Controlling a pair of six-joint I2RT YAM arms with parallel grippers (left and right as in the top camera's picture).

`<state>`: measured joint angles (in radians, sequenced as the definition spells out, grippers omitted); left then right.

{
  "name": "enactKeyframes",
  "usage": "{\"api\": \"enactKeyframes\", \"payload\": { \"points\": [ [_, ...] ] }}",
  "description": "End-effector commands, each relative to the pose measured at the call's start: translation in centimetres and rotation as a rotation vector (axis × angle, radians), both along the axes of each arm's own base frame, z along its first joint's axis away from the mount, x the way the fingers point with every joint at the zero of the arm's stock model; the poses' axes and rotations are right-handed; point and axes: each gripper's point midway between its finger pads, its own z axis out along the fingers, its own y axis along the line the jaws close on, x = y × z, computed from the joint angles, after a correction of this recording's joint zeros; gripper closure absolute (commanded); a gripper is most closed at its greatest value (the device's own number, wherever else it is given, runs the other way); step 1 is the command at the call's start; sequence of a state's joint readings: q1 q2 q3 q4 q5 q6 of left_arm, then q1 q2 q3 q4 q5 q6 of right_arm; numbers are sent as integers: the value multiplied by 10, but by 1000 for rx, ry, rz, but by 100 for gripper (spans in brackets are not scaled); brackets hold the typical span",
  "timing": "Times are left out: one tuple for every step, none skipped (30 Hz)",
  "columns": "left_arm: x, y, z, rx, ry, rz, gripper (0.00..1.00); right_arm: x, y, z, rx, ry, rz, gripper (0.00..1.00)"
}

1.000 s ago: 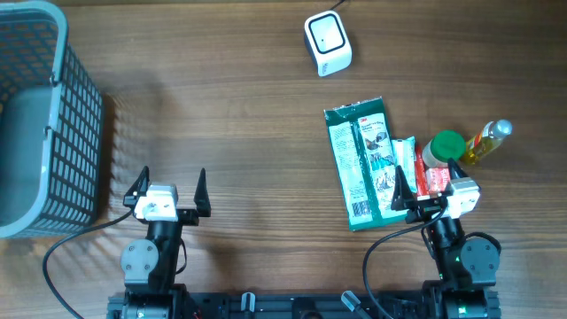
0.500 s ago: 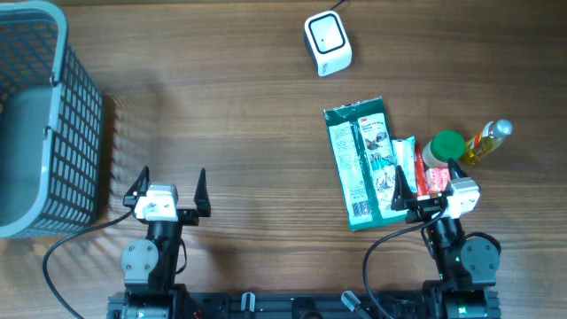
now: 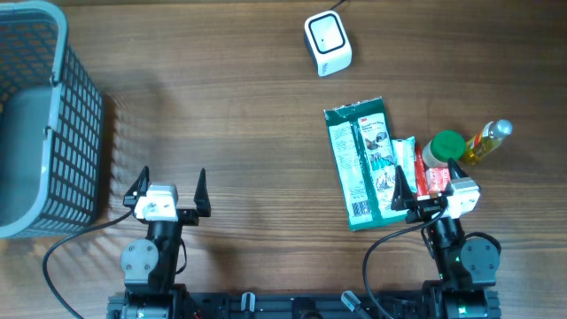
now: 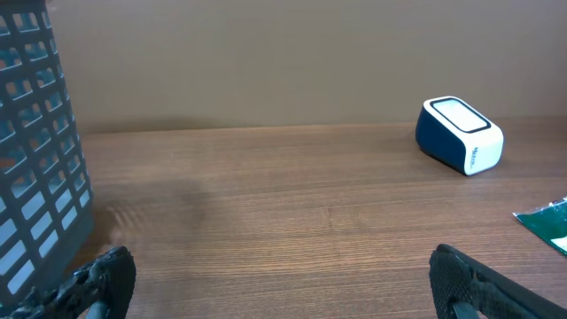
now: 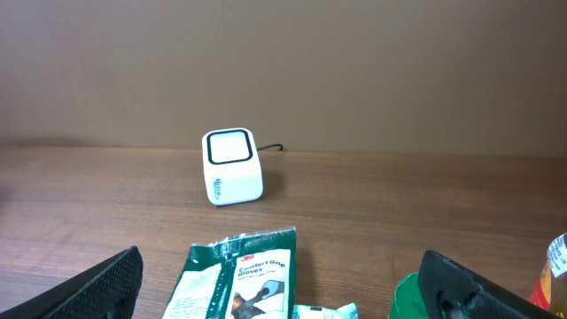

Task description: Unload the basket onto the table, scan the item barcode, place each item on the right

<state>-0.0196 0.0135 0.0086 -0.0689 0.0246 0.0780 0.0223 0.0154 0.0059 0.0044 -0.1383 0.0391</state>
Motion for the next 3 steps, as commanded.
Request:
{"api": "enactKeyframes", "payload": {
  "points": [
    [-1,-3,-1,17,-1,-19,0,-1,1,3,-10,-17,11,0],
    [-1,-3,-1,17,-1,-19,0,-1,1,3,-10,-17,11,0],
    [-1,-3,-1,17,-1,-19,0,-1,1,3,-10,-17,11,0]
  ]
}}
